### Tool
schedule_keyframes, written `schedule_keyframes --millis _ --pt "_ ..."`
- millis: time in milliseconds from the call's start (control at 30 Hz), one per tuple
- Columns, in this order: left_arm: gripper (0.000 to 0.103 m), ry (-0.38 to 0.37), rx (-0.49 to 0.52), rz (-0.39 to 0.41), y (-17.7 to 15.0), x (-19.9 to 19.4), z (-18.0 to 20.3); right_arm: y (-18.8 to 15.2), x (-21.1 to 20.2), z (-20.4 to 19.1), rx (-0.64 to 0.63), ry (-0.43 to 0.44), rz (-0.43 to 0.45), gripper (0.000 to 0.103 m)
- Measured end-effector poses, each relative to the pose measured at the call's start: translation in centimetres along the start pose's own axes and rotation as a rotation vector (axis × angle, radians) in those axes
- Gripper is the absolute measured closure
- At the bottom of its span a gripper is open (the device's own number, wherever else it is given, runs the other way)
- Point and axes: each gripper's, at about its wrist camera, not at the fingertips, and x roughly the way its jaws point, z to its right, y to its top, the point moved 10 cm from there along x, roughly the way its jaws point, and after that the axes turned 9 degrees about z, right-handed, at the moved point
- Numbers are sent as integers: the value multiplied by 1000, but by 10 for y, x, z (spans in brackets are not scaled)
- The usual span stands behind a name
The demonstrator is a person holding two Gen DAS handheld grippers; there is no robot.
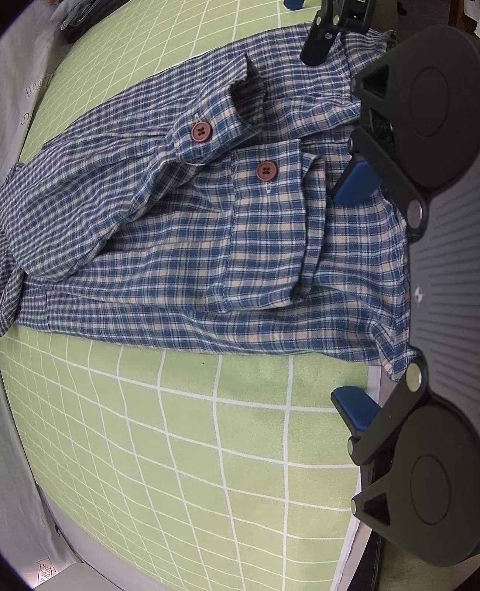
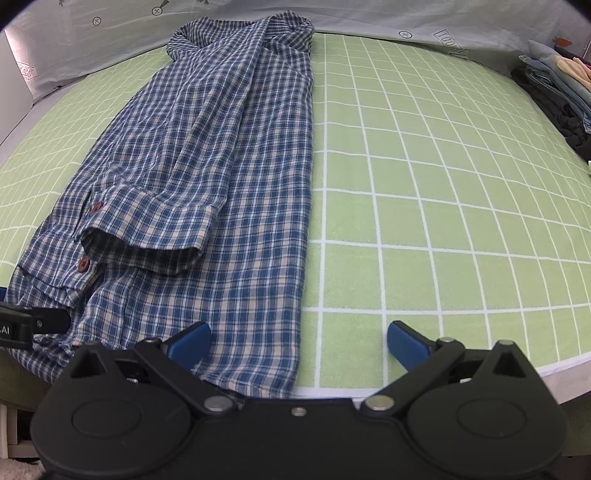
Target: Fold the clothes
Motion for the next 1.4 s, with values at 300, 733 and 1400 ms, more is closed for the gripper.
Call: schedule_keyframes --millis 300,733,1400 --pt "0 0 0 1 7 3 4 9 -5 -21 -91 86 45 52" --pt "93 -147 -72 59 41 -24 12 40 -5 -23 -16 168 77 101" --pt "93 -201 -287 263 210 -19 -12 196 49 -14 95 190 204 100"
